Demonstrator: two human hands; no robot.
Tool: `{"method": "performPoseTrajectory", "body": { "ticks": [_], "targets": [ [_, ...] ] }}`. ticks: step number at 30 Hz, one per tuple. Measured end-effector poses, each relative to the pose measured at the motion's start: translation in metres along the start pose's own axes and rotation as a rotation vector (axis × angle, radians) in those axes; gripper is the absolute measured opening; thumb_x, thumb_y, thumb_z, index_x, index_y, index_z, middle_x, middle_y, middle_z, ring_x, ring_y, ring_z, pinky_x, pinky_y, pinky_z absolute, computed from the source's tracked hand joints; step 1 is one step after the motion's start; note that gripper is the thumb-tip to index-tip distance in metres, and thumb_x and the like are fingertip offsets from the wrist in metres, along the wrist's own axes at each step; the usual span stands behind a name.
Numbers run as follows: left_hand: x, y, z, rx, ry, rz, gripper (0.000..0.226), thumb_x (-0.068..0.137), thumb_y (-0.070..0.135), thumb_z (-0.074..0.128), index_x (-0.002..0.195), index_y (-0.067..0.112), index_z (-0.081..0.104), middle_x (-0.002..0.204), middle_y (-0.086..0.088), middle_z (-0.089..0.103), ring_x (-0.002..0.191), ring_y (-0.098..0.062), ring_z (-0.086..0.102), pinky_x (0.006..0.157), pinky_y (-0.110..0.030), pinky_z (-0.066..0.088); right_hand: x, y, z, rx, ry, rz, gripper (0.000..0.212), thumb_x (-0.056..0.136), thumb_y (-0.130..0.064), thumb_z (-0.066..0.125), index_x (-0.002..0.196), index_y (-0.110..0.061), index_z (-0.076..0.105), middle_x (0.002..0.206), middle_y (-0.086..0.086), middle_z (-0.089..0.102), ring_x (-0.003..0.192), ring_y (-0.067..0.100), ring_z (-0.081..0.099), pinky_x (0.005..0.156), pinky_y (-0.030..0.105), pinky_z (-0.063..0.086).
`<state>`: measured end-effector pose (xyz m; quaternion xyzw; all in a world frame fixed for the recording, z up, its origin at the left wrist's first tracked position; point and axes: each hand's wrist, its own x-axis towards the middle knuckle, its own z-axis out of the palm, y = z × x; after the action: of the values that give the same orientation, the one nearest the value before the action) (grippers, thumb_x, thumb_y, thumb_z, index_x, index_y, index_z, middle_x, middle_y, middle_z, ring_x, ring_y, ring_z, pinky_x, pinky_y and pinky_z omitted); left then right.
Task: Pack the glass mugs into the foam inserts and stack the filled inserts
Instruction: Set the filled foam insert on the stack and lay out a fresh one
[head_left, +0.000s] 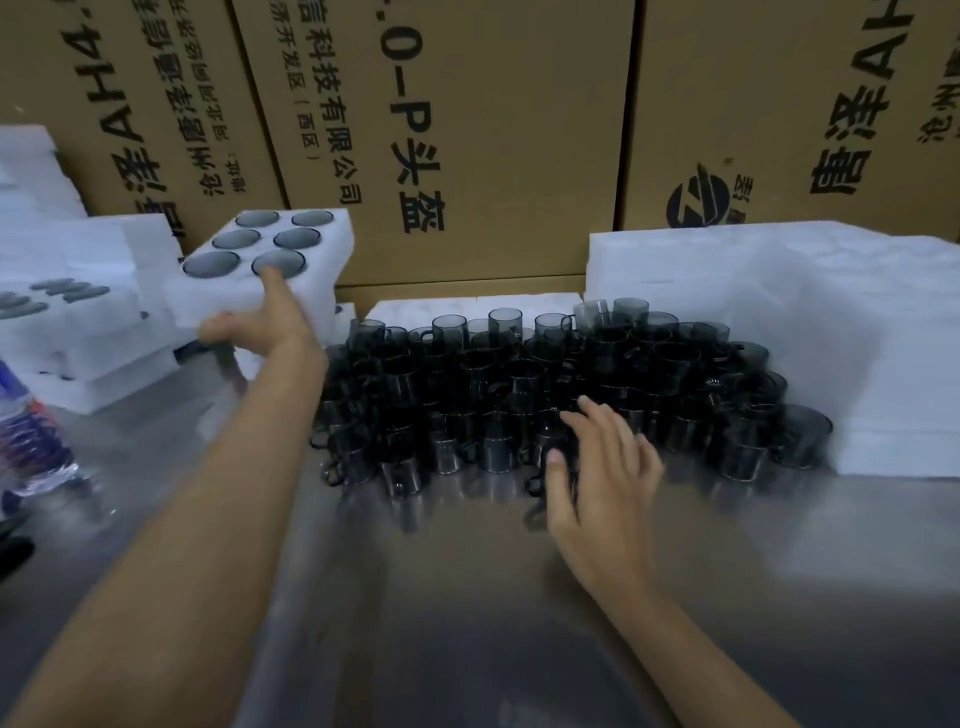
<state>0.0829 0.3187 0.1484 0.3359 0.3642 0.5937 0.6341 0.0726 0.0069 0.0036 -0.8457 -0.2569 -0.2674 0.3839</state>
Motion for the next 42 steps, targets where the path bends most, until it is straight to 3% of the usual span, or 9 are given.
{"method": "performPoseTrajectory", "body": {
  "ticks": [5, 7, 10, 15, 19, 22, 29, 36, 42],
  "targets": [
    [0.057, -0.015, 0.041, 0.172, 0.037, 0.01, 0.074, 0.081, 0.054, 0.072, 0.119, 0.034, 0.012, 0.154, -0.004, 0.029, 0.13, -0.021, 0.041, 0.104, -0.026, 0.038, 0.001, 0.005, 0.01, -0.02, -0.053, -0.111, 0.04, 0.098, -0.032, 0.042, 0.134, -0.02, 0.055, 0.149, -0.007, 0.046, 0.147, 0.009, 0.028, 0.121, 0.04, 0.014],
    [0.078, -0.025, 0.048, 0.174, 0.028, -0.077, 0.085, 0.079, 0.061, 0.071, 0.139, 0.033, 0.018, 0.158, -0.002, 0.026, 0.134, -0.021, 0.041, 0.109, -0.034, 0.04, 0.005, 0.01, 0.012, -0.037, -0.073, -0.103, 0.039, 0.097, -0.031, 0.043, 0.132, -0.021, 0.057, 0.147, -0.008, 0.048, 0.146, 0.008, 0.029, 0.12, 0.038, 0.015],
    [0.101, -0.048, 0.049, 0.234, -0.058, -0.246, 0.113, 0.08, 0.066, 0.068, 0.158, 0.021, 0.0, 0.165, -0.003, 0.013, 0.143, -0.024, 0.033, 0.113, -0.043, 0.038, 0.009, 0.013, 0.017, -0.065, -0.111, -0.114, 0.037, 0.096, -0.031, 0.043, 0.129, -0.023, 0.059, 0.145, -0.01, 0.05, 0.144, 0.007, 0.029, 0.119, 0.035, 0.016],
    [0.108, -0.067, 0.036, 0.548, -0.107, -0.097, 0.077, 0.081, 0.052, 0.063, 0.146, 0.019, 0.04, 0.151, -0.006, 0.033, 0.127, -0.03, 0.046, 0.098, -0.037, 0.046, 0.01, 0.016, 0.018, -0.076, -0.105, -0.12, 0.034, 0.094, -0.029, 0.047, 0.126, -0.023, 0.059, 0.142, -0.009, 0.051, 0.141, 0.009, 0.033, 0.117, 0.031, 0.016],
    [0.102, -0.061, 0.027, 0.637, -0.198, -0.089, 0.064, 0.085, 0.042, 0.06, 0.142, 0.018, 0.045, 0.148, -0.011, 0.03, 0.122, -0.031, 0.049, 0.098, -0.04, 0.049, 0.011, 0.017, 0.018, -0.084, -0.123, -0.121, 0.034, 0.093, -0.026, 0.05, 0.125, -0.021, 0.061, 0.142, -0.006, 0.051, 0.141, 0.012, 0.035, 0.116, 0.034, 0.018],
    [0.08, -0.056, 0.021, 0.766, -0.163, -0.04, 0.063, 0.092, 0.037, 0.05, 0.148, 0.014, 0.034, 0.152, -0.014, 0.026, 0.131, -0.036, 0.04, 0.104, -0.042, 0.042, 0.011, 0.016, 0.017, -0.085, -0.127, -0.115, 0.032, 0.092, -0.023, 0.052, 0.123, -0.019, 0.061, 0.141, -0.004, 0.052, 0.139, 0.014, 0.036, 0.115, 0.033, 0.016],
    [-0.023, -0.06, 0.0, 0.763, -0.373, 0.231, 0.039, 0.094, 0.017, 0.052, 0.131, 0.008, 0.045, 0.145, -0.017, 0.028, 0.128, -0.037, 0.042, 0.107, -0.04, 0.039, 0.011, 0.016, 0.015, -0.08, -0.097, -0.085, 0.031, 0.095, -0.022, 0.056, 0.125, -0.017, 0.061, 0.141, -0.002, 0.052, 0.139, 0.015, 0.037, 0.116, 0.041, 0.023],
    [-0.158, -0.087, -0.033, 0.742, -0.793, 0.465, 0.036, 0.09, 0.009, 0.059, 0.124, 0.012, 0.048, 0.139, -0.009, 0.028, 0.132, -0.027, 0.027, 0.108, -0.028, 0.025, 0.016, 0.014, -0.005, -0.017, -0.083, -0.07, 0.03, 0.1, -0.029, 0.048, 0.127, -0.021, 0.059, 0.143, -0.006, 0.05, 0.138, 0.008, 0.035, 0.117, 0.042, 0.021],
    [-0.233, -0.122, -0.086, 0.907, -1.097, 0.958, 0.03, 0.092, 0.022, 0.058, 0.122, 0.018, 0.054, 0.148, -0.008, 0.033, 0.141, -0.023, 0.023, 0.122, -0.045, 0.017, 0.072, 0.068, -0.085, -0.292, 0.012, 0.019, 0.048, 0.095, -0.029, 0.051, 0.14, -0.013, 0.046, 0.157, 0.007, 0.034, 0.149, 0.025, 0.021, 0.118, 0.052, 0.015]
  ]
}}
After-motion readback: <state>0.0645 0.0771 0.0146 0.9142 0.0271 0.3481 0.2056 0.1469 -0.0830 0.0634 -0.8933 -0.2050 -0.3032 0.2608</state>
